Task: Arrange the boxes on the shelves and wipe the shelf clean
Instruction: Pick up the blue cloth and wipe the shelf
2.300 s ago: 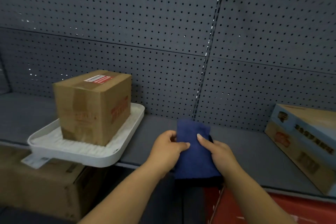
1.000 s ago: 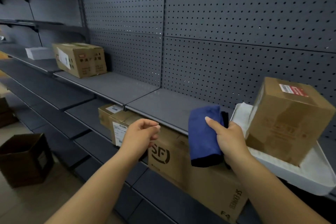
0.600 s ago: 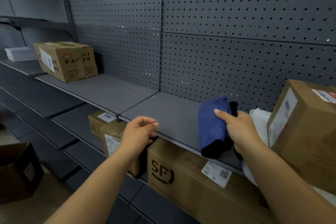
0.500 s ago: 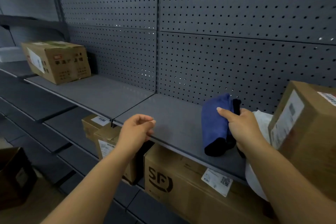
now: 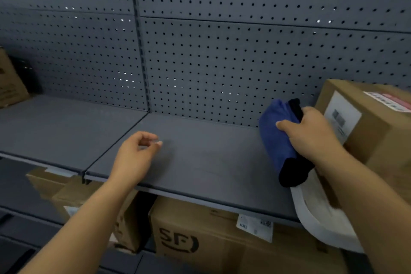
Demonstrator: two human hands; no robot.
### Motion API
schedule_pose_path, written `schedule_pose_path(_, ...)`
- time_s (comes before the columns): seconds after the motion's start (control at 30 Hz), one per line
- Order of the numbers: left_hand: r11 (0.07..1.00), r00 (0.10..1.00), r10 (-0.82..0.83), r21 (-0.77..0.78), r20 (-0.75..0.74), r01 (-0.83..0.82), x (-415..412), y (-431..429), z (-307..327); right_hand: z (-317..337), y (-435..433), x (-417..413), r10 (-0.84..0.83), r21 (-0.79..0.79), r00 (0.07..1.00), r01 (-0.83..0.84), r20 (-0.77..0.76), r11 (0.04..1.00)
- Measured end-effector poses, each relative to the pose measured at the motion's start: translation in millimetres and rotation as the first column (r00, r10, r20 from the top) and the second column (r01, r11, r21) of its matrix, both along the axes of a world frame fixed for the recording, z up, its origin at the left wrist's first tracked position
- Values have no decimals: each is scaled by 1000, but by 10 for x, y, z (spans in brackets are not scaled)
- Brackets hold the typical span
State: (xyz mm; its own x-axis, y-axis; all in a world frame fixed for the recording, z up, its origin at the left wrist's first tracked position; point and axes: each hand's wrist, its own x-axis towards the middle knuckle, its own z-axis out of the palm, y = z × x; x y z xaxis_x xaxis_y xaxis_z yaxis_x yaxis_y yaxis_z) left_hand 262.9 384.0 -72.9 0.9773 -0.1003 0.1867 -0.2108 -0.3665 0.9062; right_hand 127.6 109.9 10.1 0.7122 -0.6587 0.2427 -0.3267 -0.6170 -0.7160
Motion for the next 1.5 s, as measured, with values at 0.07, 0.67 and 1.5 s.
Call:
schedule_pose_path(0.07, 999, 999, -36, 8, 4, 36, 111, 41, -25, 6, 67, -38, -32, -86, 999, 28, -42, 996)
schedule_pose_path(0.67, 850, 934, -315, 489, 171, 197, 996, 994, -137, -638, 1037, 212, -308, -254, 804, 202, -509, 946)
schedule_pose_path(1.5, 807, 932, -346, 539, 106, 239, 1319, 1522, -277, -686, 2949, 1701, 267, -234, 842, -410, -470, 881)
